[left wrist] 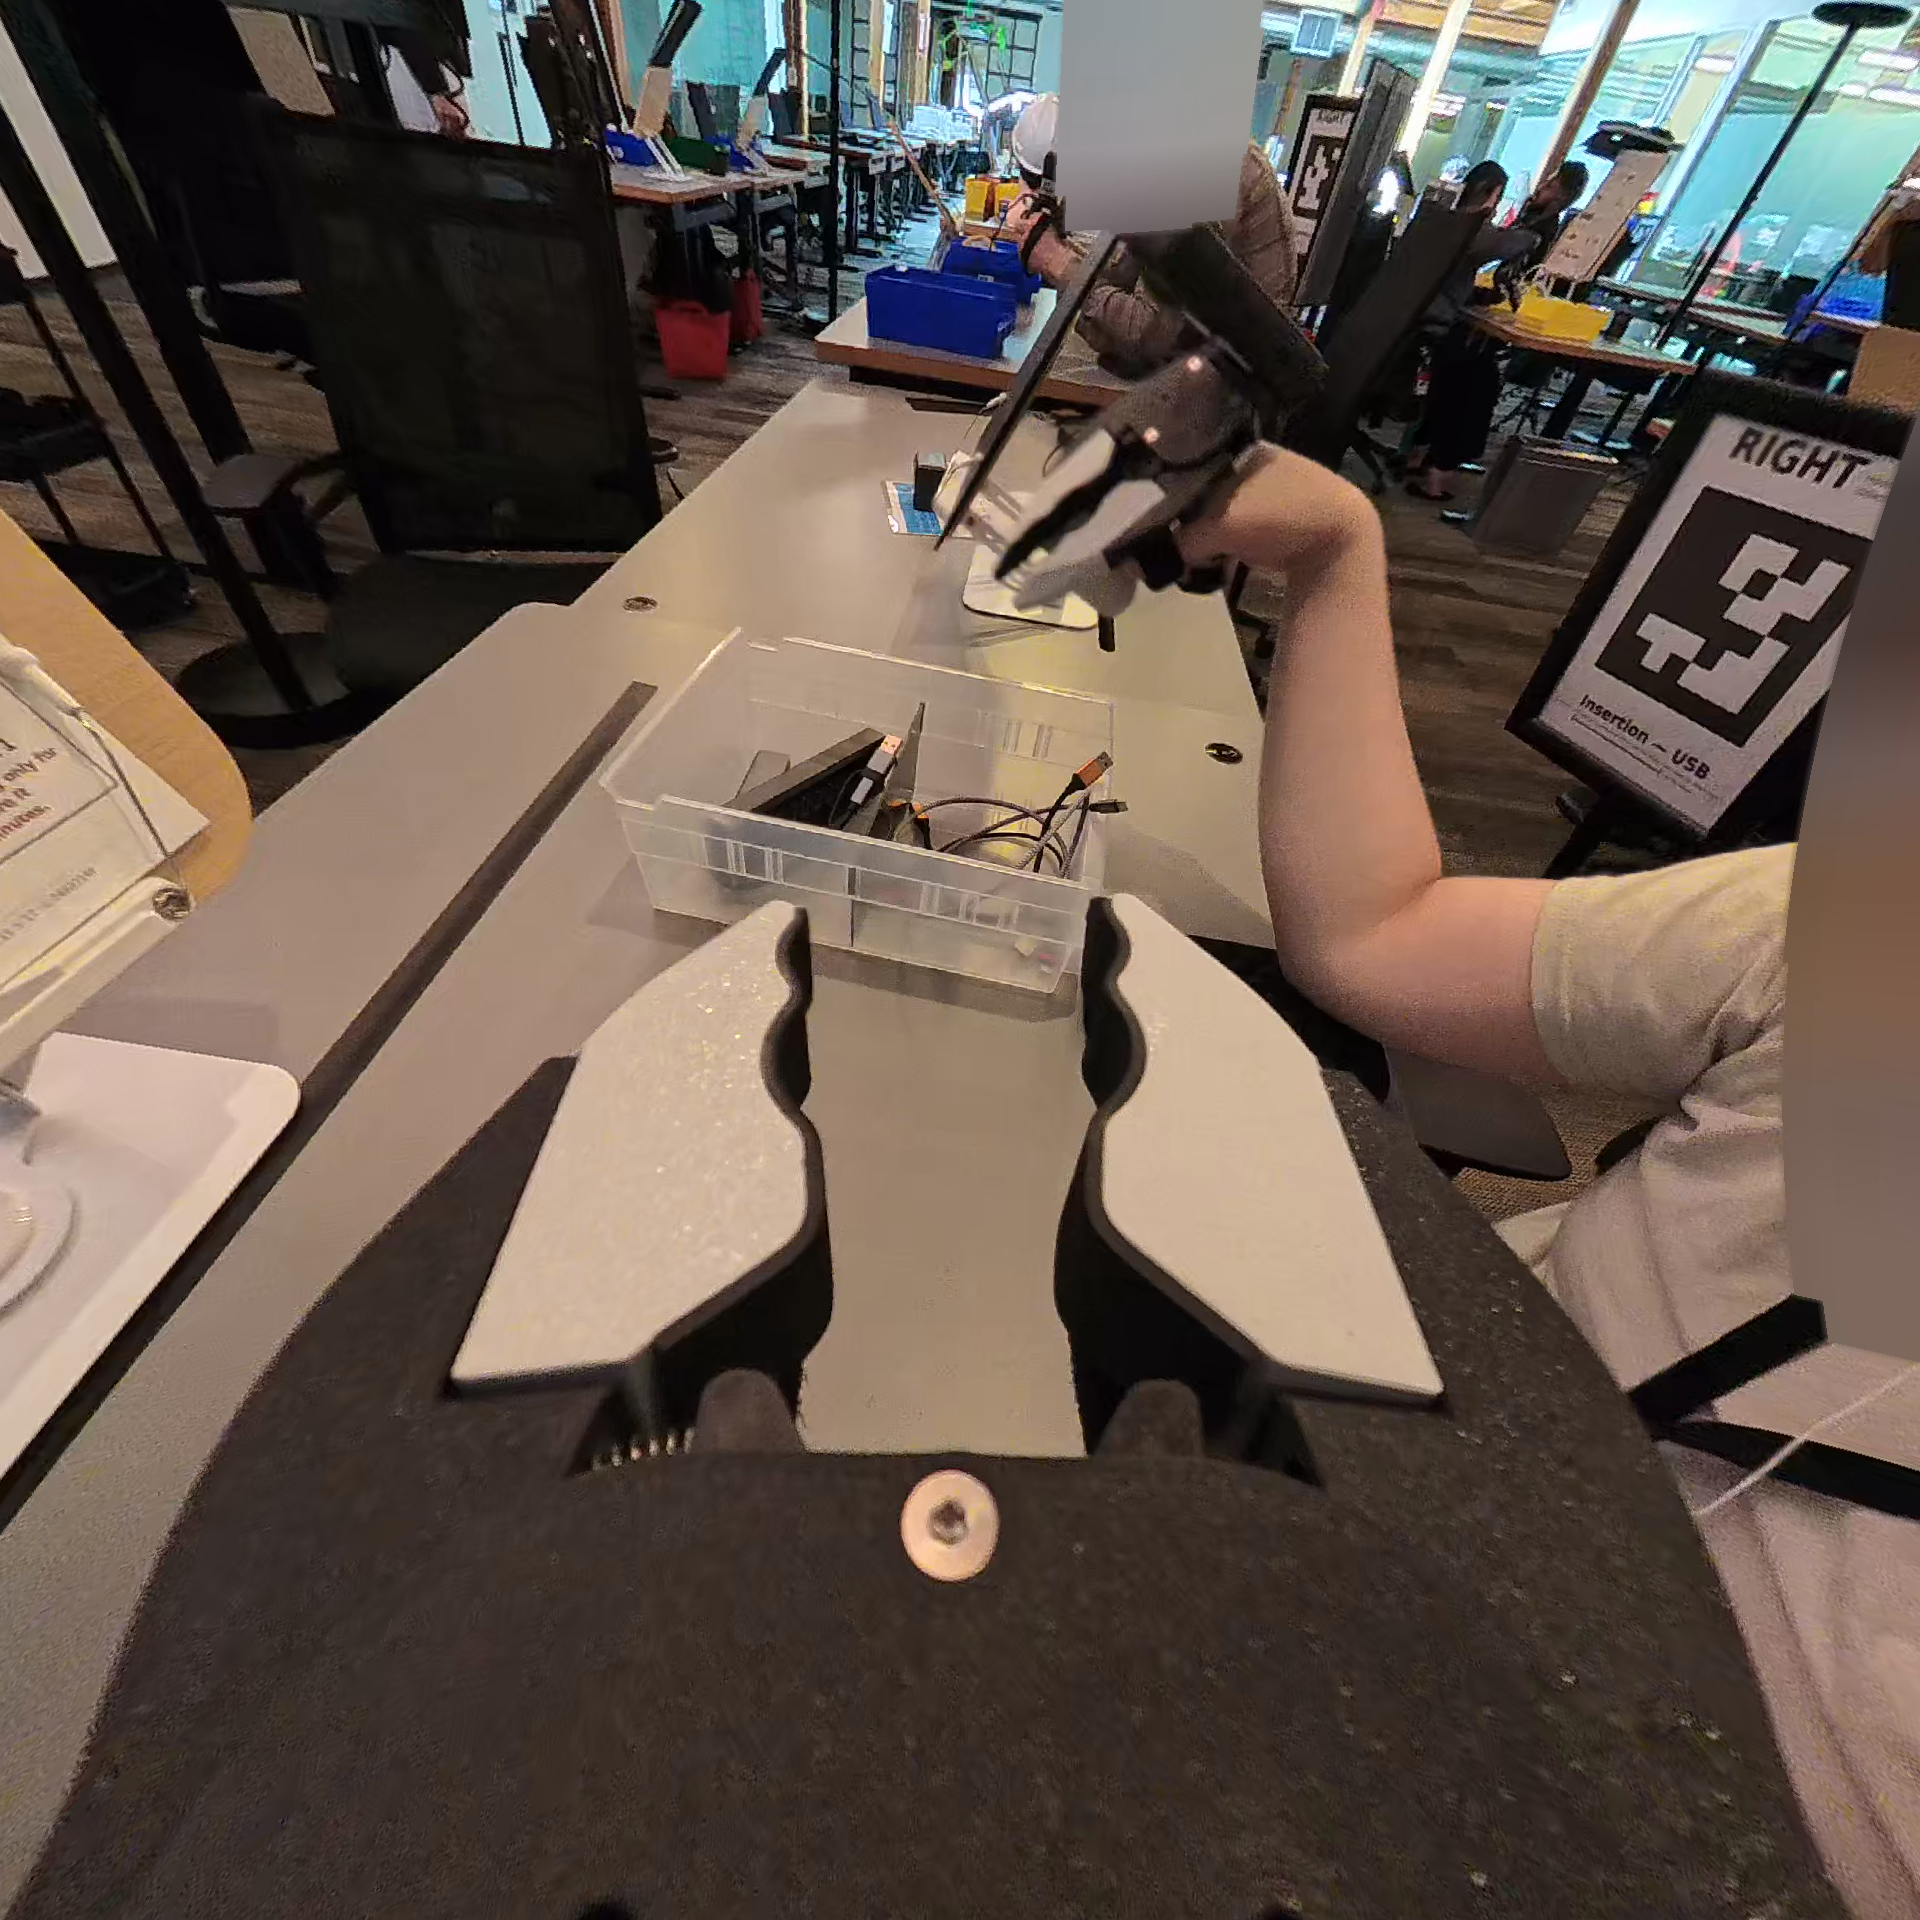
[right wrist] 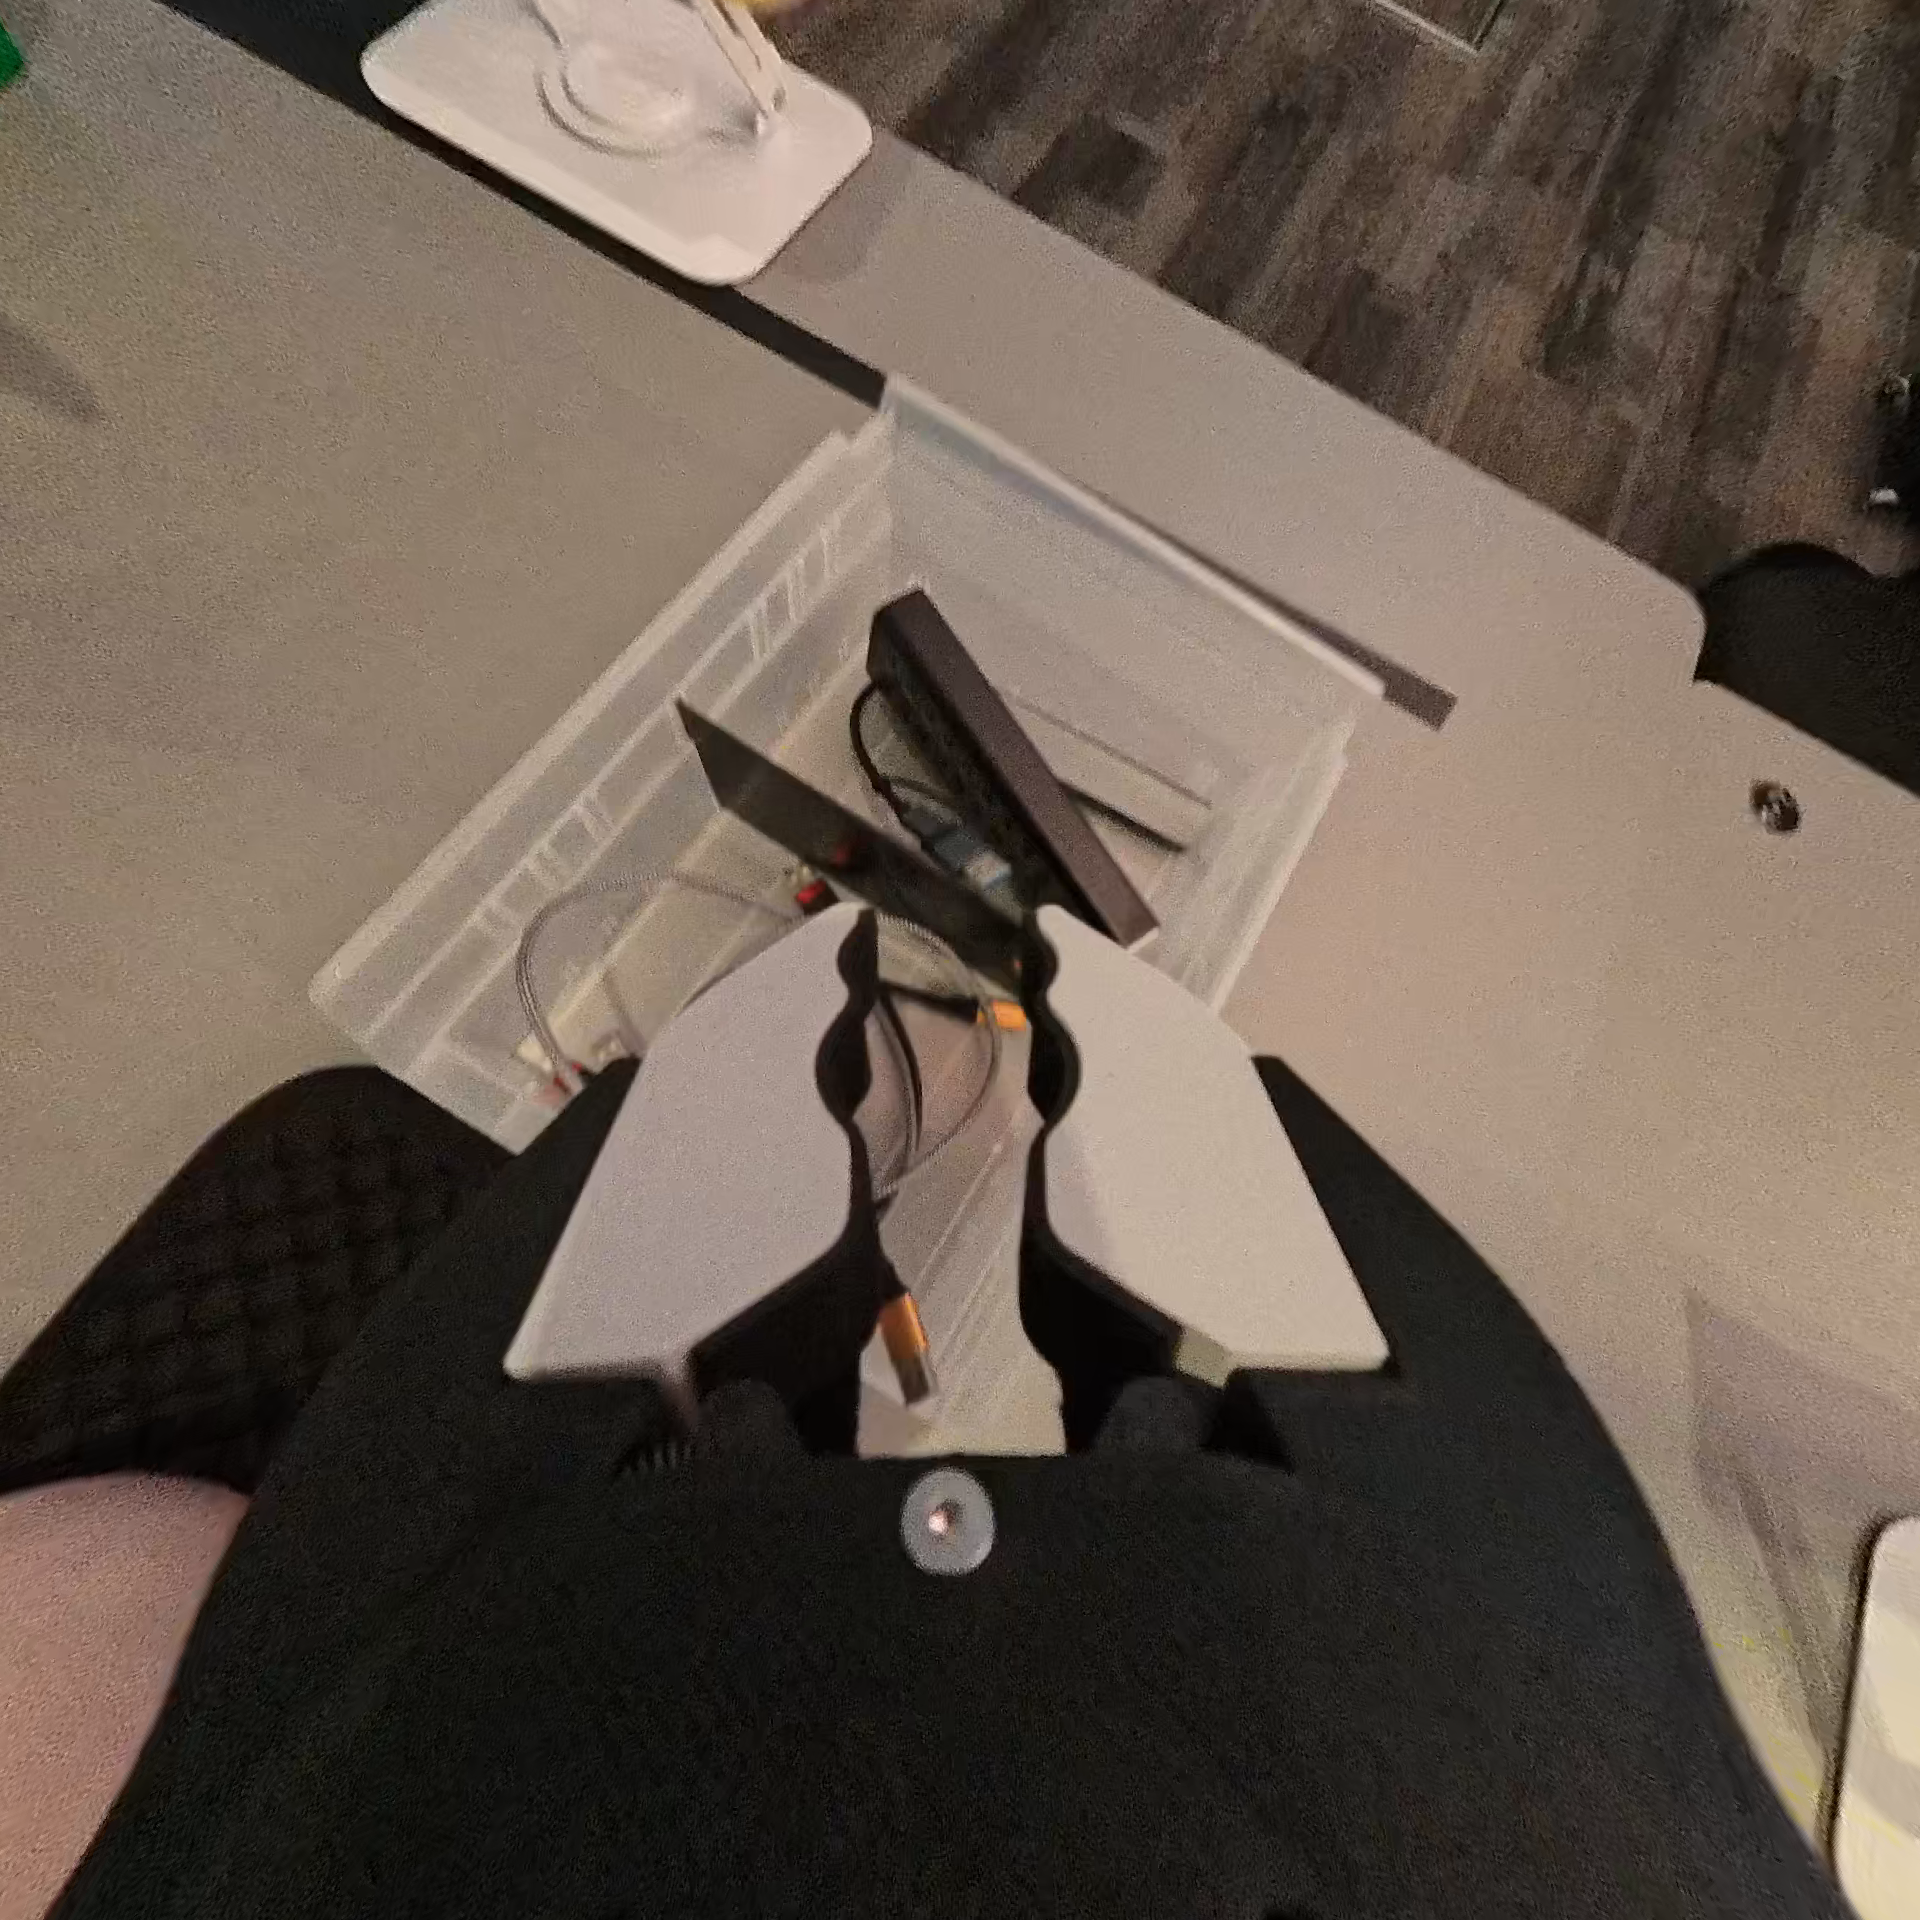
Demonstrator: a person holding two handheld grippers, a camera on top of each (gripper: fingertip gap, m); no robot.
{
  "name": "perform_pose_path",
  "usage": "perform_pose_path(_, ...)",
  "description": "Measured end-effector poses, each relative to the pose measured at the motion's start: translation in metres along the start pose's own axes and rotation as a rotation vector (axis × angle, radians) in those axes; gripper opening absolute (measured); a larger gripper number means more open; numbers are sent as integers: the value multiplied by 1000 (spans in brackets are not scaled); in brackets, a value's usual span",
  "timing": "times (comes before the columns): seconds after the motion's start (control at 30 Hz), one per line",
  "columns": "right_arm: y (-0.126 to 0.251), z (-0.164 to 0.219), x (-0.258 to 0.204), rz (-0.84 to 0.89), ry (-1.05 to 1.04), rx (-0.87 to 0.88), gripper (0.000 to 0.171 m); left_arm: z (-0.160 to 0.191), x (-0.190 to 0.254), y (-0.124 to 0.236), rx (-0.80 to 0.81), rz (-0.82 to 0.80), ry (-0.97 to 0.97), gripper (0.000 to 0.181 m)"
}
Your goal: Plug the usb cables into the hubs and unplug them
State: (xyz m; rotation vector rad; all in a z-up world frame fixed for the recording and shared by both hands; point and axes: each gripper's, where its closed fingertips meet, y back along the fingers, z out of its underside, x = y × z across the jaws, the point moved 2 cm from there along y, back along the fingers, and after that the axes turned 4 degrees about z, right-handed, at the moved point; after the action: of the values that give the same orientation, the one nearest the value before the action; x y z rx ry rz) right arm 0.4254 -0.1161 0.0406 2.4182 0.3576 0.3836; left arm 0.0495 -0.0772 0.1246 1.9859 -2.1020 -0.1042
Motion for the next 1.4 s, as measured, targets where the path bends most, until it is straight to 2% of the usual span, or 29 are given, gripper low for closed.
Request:
perform_pose_path(0.03, 2, 18, -5, 8, -1, -40, 23, -1, 3, 2, -4, -5, -5, 50)
perform_pose_path(0.1, -3, 54, -28, -150, 39, -191, 2, 0, 10, 4, -21, -9, -17, 51)
perform_pose_path(0.17, -7, 80, -35, -250, 13, -338, 2, 0, 15, 5, -41, -29, -35, 51)
perform_pose_path(0.2, -10, 85, -34, -275, -12, -358, 2, 1, 16, 6, -54, -47, -45, 51)
perform_pose_path(0.3, -14, 94, -1, -153, -99, -331, 2, 1, 15, 18, -87, -138, -75, 52)
perform_pose_path(0.37, -12, 99, 34, -1, -185, -306, 15, 0, 8, 40, -91, -266, -79, 53)
perform_pose_path(0.47, -14, 100, 65, 88, -317, -225, 34, 7, -21, 108, -105, -677, -33, 57)
perform_pose_path(0.53, -23, 107, 68, 65, -377, -236, 46, 26, -35, 173, -161, -997, 55, 60)
perform_pose_path(0.57, -28, 111, 66, 41, -391, -262, 46, 40, -37, 203, -198, -1115, 105, 61)
perform_pose_path(0.67, -49, 117, 61, -26, -419, -327, 45, 91, -34, 276, -273, -1301, 314, 65)
perform_pose_path(0.7, -56, 117, 60, -46, -436, -352, 42, 110, -33, 293, -291, -1319, 391, 67)
perform_pose_path(0.8, -70, 116, 49, -122, -480, -446, 11, 166, -33, 331, -343, -1342, 616, 73)
perform_pose_path(0.97, -77, 119, 47, -70, -462, -523, 9, 238, -50, 347, -432, -1233, 865, 68)
perform_pose_path(1.13, -78, 120, 46, -69, -507, -508, 10, 266, -68, 338, -535, -1158, 949, 39)
perform_pose_path(1.27, -78, 120, 43, -83, -504, -506, 10, 289, -69, 327, -657, -1088, 1059, 7)
perform_pose_path(1.4, -80, 115, 32, -92, -426, -574, 10, 287, -62, 308, -805, -984, 1011, 7)
